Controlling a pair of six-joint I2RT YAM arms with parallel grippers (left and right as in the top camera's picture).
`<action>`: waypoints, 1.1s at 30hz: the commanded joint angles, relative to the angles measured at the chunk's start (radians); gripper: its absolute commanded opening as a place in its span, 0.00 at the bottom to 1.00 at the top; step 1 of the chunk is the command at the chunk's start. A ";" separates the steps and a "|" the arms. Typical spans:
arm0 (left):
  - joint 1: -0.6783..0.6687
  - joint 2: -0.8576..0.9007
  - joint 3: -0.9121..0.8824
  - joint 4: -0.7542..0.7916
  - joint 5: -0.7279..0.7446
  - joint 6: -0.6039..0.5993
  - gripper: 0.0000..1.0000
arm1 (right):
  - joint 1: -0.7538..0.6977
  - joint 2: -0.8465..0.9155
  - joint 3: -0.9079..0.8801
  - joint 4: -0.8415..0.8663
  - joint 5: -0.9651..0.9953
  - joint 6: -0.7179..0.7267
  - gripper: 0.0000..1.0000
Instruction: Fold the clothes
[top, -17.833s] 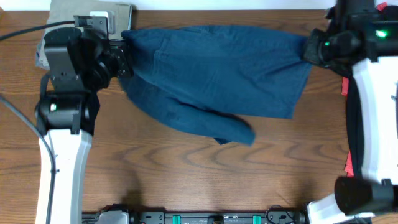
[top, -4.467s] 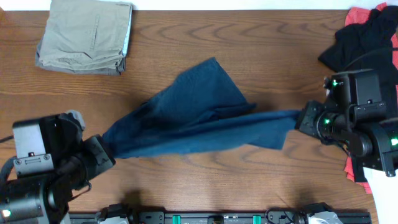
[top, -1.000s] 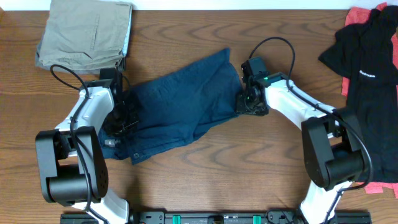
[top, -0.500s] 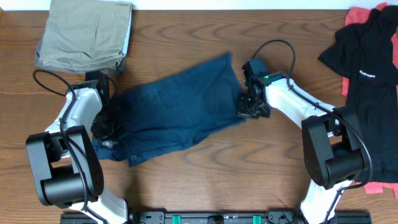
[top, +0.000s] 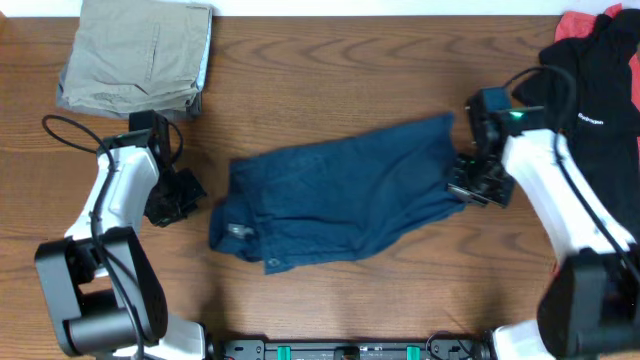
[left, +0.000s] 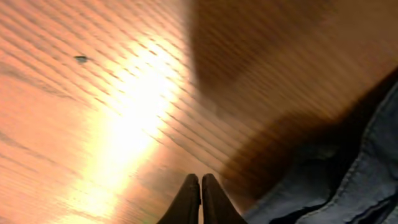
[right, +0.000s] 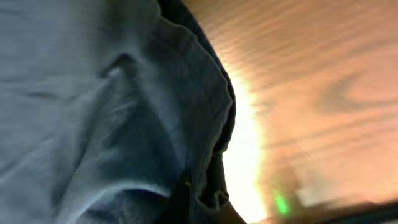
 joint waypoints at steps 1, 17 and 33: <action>-0.008 -0.082 0.019 -0.003 0.091 0.033 0.06 | -0.005 -0.037 0.008 -0.030 0.033 0.013 0.01; -0.340 -0.108 0.003 -0.068 0.245 0.073 0.47 | 0.026 -0.036 -0.014 -0.073 0.040 -0.011 0.99; -0.385 0.107 0.003 -0.037 0.273 0.036 0.38 | 0.029 -0.036 -0.014 -0.074 0.040 -0.019 0.99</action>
